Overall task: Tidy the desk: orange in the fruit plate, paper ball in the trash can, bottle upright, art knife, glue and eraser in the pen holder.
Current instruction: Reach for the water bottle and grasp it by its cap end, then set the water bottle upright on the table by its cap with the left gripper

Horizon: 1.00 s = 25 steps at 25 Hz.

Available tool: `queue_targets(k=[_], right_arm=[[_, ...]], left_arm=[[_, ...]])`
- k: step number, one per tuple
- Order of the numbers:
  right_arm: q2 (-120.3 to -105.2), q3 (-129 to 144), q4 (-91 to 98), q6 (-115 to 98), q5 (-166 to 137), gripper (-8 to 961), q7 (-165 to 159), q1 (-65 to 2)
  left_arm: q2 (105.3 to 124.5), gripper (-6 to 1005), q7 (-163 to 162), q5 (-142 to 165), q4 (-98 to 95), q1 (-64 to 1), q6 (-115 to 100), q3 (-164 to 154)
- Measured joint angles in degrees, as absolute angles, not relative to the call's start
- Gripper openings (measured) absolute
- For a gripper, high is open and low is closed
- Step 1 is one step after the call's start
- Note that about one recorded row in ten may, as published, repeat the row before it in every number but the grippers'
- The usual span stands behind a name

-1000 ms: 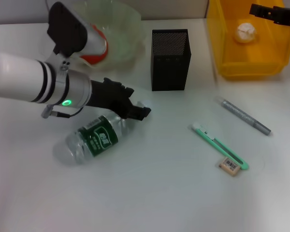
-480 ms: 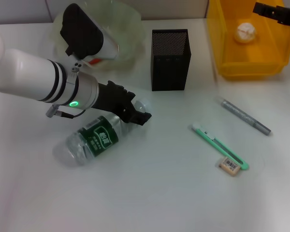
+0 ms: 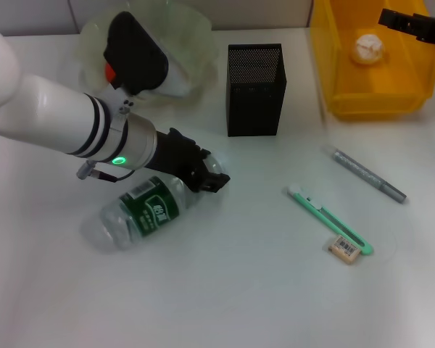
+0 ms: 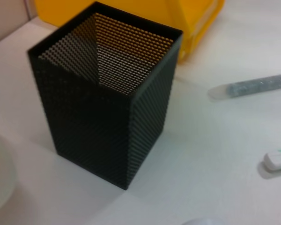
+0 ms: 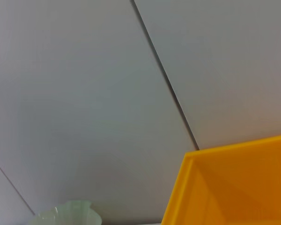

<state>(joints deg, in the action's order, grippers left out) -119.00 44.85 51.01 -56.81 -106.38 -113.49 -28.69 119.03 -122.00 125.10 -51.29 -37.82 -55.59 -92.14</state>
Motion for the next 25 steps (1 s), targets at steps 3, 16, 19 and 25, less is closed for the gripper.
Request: queue_targets(k=[3,16,19,25], right_arm=[[-119.00,44.79,50.96,-56.88,-106.34,784,-113.47,-28.62],[-118.90,44.81,50.98,-57.29,-104.71,784,-113.38,-27.96],[-118.91,44.83,50.91,-57.31,-104.60,784,-113.20,-28.28],[-118.91,45.20,49.49,-57.36,-101.36,784,-111.05,-28.73]], left_arm=[[119.08,567,-122.01,125.61,-51.24,-38.08,-55.66,-92.38],[118.64,457,-121.69,126.02,-57.57,-34.13,-56.01,-88.69],[118.65,452,-118.48,122.37,-63.69,-28.77,-55.66,-84.38],[118.37,448,-104.96,105.04,-67.63,-20.48,-56.88,-75.76]])
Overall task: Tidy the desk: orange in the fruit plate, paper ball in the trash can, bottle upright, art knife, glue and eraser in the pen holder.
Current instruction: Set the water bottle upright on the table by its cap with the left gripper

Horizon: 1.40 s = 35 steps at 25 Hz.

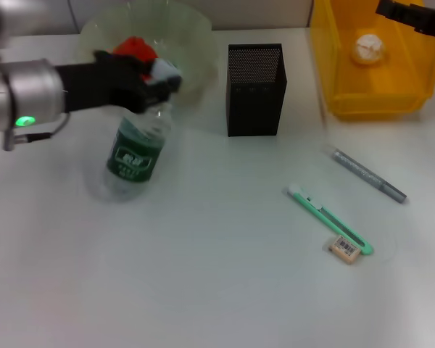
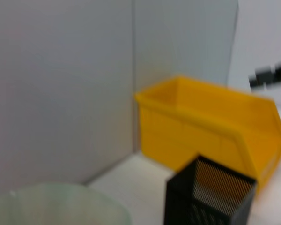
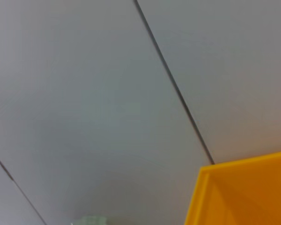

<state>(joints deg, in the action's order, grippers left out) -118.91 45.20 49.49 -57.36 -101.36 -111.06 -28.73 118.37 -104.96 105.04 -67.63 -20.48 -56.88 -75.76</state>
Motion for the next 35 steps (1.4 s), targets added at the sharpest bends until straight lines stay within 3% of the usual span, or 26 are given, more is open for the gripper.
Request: queue_targets(k=[22,27,32,35], right_arm=[[-118.88,45.44,48.77,-58.37,-100.98,784,-110.91,-29.35],[-118.17,45.47,49.66,-63.79,-101.52,784,-111.41,-29.36],[-117.31,45.69,58.84,-76.28,-108.34,784,-120.07,-29.37],[-117.82,48.20,68.89,-82.62,-117.99,784,-129.70,-29.73]], left_arm=[[118.39,445,-97.53,96.79,-65.52,-16.60,-61.00,-69.63],[118.45,448,-97.56,96.89,-65.45,-16.67,-61.00,-69.57],[118.47,451,-97.95,96.87,-65.45,-16.53,-62.05,-69.34],[118.49,453,-98.02,97.07,-65.57,-16.44,-63.15,-69.35]])
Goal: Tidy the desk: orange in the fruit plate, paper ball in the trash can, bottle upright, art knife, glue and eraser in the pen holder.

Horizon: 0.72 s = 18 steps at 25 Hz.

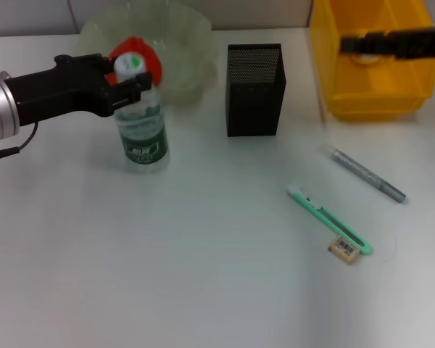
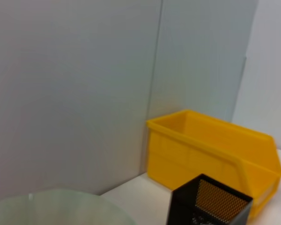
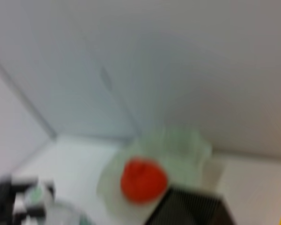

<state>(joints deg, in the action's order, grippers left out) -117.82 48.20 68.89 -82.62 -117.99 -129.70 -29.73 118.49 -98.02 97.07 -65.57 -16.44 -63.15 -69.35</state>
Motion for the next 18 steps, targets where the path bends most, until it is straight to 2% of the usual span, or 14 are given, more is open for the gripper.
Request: queue_targets(k=[6,11,18], right_arm=[[-118.86,56.59,79.69,-93.43,-135.29,783,-147.01,-33.90],[-118.96,61.68,75.84,-95.08,-141.65,780,-153.61,-37.35],[-119.16,65.96,66.49,-93.69,-146.18,777,-156.23,-41.59]], left_arm=[[118.47,536,-98.09,96.90,-66.24,-16.19,-64.73,-68.74],[118.40,605,-97.92,95.42,-66.70,-16.17,-66.69,-67.13],[118.38,605,-97.56,94.14,-67.73,-16.29,-69.24,-63.40]])
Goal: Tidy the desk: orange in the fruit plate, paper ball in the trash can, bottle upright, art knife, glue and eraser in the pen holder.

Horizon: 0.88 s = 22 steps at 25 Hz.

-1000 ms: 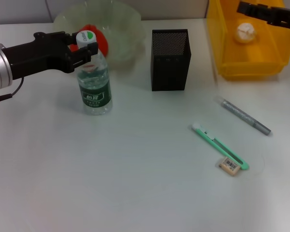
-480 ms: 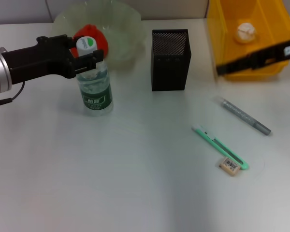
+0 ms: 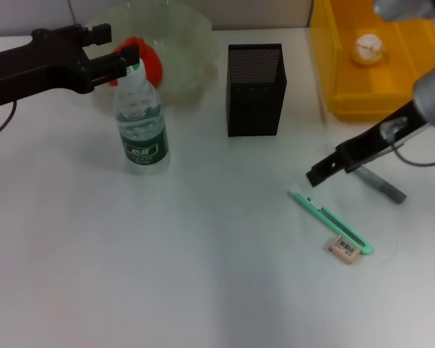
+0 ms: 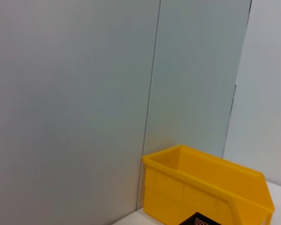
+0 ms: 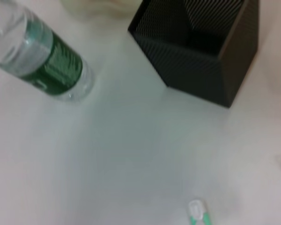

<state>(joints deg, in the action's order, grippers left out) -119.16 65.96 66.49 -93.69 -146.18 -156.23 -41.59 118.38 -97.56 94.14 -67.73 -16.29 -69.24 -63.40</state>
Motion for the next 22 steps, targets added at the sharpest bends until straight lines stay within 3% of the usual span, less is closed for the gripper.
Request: queue_targets(k=[17,22], right_arm=[[-119.49,78.54,50.14,-82.93,-148.94,654,-158.64,-50.82],[-119.56,80.07,48.97,-81.20,-148.85,558,-159.11,-51.61]], left_arm=[[118.57,604,-95.13,92.29,-67.31,-15.42,-68.99,-61.60],[118.53,604,-93.71,91.26,-66.76,-15.02,-68.75,-60.75]])
